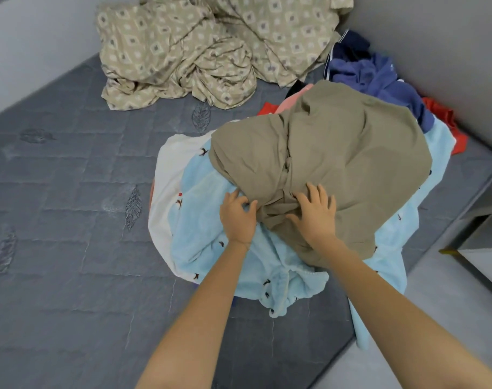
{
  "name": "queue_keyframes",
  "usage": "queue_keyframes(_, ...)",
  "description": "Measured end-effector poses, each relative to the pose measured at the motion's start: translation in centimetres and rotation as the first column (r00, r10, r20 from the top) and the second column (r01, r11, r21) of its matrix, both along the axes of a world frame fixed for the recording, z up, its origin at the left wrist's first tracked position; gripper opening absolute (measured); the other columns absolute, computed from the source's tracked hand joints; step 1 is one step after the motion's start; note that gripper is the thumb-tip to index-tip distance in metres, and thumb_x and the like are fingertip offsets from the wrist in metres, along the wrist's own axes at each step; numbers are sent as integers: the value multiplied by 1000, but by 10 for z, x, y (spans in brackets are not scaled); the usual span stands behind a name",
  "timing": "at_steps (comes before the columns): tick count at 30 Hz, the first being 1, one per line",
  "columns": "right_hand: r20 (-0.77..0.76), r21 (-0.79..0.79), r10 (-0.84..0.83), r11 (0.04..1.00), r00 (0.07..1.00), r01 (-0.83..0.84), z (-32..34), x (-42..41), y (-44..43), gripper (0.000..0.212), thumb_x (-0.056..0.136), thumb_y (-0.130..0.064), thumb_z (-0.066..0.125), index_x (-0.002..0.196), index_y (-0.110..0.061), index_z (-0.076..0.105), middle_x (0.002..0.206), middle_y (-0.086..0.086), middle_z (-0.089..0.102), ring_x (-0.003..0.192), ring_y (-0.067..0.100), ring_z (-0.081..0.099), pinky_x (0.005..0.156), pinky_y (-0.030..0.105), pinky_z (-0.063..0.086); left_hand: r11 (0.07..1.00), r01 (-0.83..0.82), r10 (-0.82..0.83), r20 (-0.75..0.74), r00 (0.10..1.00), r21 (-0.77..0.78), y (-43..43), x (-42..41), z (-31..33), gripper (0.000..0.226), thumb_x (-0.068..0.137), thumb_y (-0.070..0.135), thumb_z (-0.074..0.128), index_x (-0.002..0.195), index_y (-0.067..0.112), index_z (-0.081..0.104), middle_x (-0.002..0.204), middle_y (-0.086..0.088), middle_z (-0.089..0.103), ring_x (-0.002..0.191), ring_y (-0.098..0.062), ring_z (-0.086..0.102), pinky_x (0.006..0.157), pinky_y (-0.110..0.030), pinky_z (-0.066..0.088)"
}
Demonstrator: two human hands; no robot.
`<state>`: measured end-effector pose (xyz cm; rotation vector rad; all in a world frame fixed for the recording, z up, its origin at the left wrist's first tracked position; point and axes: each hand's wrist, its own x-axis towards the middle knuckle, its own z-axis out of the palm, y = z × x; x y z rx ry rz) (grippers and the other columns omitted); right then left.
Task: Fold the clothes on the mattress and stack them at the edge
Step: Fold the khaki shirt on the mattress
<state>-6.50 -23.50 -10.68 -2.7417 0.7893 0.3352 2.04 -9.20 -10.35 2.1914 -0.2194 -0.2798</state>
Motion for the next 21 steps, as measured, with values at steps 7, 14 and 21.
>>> queue_keyframes(7,227,53,-18,999,974,6,27,13,9,19,96,-20,53,87,-5,59,91,15,63,101,35,56,92,42,37,962,-151,123,-134,983,-228,16,-7,34,41,98,11,50,65,19,27,59,5,30,54,-7,28,52,-20,28)
queue_keyframes(14,342,269,-132,962,930,38,91,21,58,38,92,-33,62,74,-1,53,67,15,59,67,32,54,56,36,33,896,-347,310,-172,935,-275,66,-10,85,36,102,13,42,68,17,30,64,4,35,57,-4,31,53,-11,34)
queue_keyframes(21,377,537,-218,843,900,-21,139,5,167,40,84,-29,73,62,-3,51,60,11,50,58,19,46,60,34,35,816,-470,473,-80,878,-337,178,-27,124,34,101,15,44,69,20,34,67,3,40,62,-8,38,61,-21,33)
